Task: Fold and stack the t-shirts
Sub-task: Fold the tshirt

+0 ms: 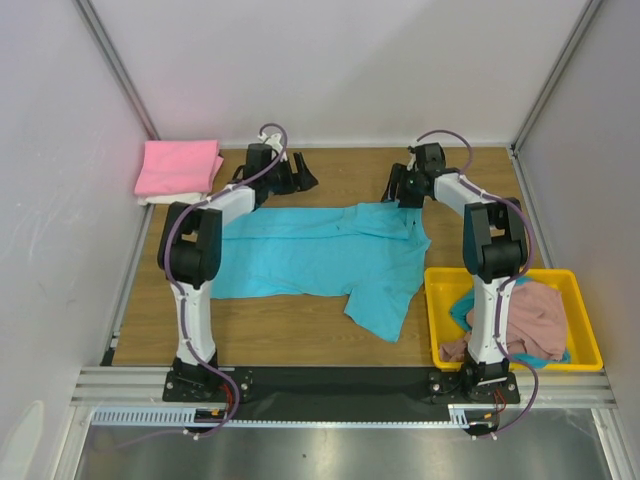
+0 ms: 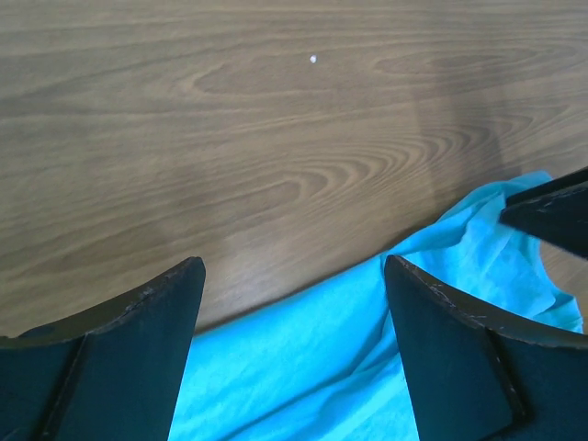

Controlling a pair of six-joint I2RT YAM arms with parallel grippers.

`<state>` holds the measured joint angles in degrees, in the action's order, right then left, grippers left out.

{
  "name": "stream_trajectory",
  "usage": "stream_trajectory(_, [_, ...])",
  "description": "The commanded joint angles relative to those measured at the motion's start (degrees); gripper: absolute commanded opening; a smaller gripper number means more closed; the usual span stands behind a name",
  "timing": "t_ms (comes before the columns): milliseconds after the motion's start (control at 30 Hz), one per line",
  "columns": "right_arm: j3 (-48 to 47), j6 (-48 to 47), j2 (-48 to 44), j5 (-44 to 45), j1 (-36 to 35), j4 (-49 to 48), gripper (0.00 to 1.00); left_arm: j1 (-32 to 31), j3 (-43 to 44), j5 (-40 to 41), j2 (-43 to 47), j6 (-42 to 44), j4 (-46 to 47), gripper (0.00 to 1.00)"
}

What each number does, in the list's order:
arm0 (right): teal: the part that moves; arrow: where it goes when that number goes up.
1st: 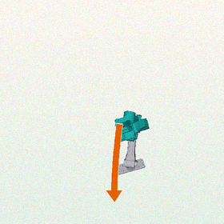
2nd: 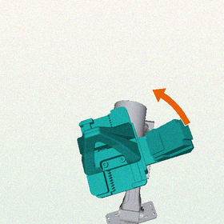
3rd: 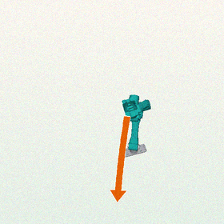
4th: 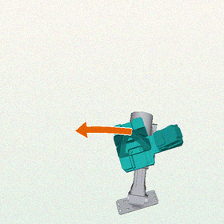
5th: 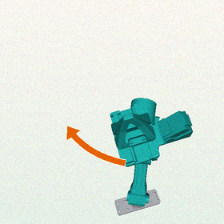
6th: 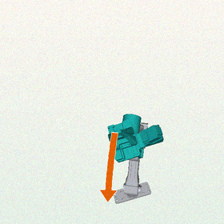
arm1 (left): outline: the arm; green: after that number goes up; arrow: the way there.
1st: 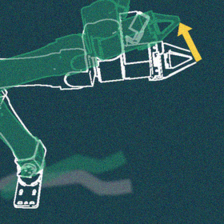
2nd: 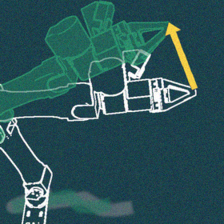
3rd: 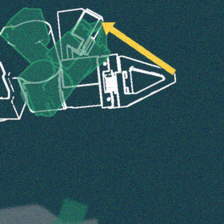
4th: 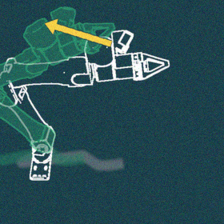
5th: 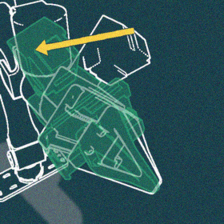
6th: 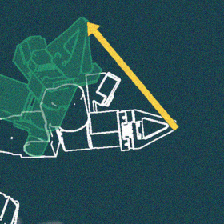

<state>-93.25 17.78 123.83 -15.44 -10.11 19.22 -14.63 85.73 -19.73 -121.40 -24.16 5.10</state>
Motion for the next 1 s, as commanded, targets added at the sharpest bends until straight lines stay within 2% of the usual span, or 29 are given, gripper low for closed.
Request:
stream_trajectory(0, [-1.8, -1.3, 1.0, 0.6, 0.3, 1.4, 0.65, -1.2, 3.7, -3.3, -1.2, -1.2, 2.3, 0.85])
stream_trajectory(300, [-1.5, -0.3, 0.0, 3.0, 0.5, 3.0, 0.61, -5.0, 7.5, -5.6, -3.5, -2.6, 0.9, 0.85])
stream_trajectory(433, [1.2, 0.7, -1.0, 2.4, 0.5, -1.4, 0.56, -6.6, 7.1, -5.7, -3.8, -4.0, 2.1, 0.84])
stream_trajectory(533, [1.7, 0.7, -0.4, 1.6, 0.5, -4.4, 0.45, -7.8, 6.7, -4.6, -4.8, -6.2, 4.0, 0.84])
stream_trajectory(567, [1.4, 0.9, 0.0, 1.2, 0.4, -4.9, 0.34, -8.3, 6.8, -4.4, -5.0, -7.0, 4.3, 0.83])
stream_trajectory(633, [1.2, 1.5, 0.3, 0.2, 0.5, -6.2, 0.23, -9.0, 6.9, -3.1, -5.6, -7.9, 4.5, 0.83])
stream_trajectory(667, [1.3, 1.5, 0.2, 0.0, 0.4, -6.6, 0.14, -9.5, 6.7, -2.5, -5.7, -8.1, 4.3, 0.83])
stream_trajectory(767, [1.8, 1.5, -1.0, 0.1, 0.4, -6.8, 0.02, -10.7, 6.0, -0.9, -5.8, -9.5, 4.5, 0.82])
stream_trajectory(967, [6.4, 1.3, -5.3, 0.2, -0.2, -9.9, 0.00, -11.9, 2.7, -0.6, -5.9, -13.5, 8.3, 0.82])
